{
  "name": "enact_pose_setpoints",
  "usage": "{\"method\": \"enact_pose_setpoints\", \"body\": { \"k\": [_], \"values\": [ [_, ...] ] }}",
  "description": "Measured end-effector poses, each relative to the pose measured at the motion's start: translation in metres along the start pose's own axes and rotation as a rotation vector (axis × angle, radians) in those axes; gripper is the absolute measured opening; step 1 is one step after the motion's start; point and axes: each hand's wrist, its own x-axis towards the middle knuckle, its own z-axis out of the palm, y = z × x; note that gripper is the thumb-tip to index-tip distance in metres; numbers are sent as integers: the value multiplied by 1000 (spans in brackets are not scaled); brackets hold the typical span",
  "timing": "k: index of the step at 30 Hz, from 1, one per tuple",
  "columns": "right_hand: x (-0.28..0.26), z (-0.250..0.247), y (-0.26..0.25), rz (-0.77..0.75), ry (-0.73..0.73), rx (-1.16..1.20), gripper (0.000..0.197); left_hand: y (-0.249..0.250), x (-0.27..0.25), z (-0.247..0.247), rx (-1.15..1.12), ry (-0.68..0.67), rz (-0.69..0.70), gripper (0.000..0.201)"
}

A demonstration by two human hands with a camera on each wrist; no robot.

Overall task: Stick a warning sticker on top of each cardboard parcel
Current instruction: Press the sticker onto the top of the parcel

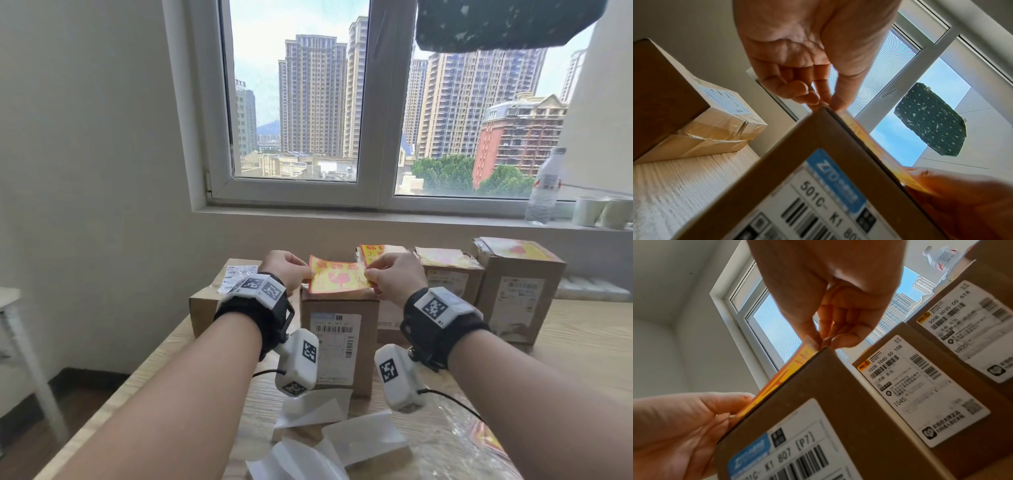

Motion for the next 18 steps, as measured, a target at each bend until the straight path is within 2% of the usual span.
{"method": "enact_pose_setpoints", "body": {
  "k": [10,18],
  "values": [
    [-2,-1,9,-136,-4,-118,17,-7,4,2,-81,-7,-22,9],
    [-7,1,3,-218,0,-290,3,-11,6,2,-51,23,7,7]
  ]
}}
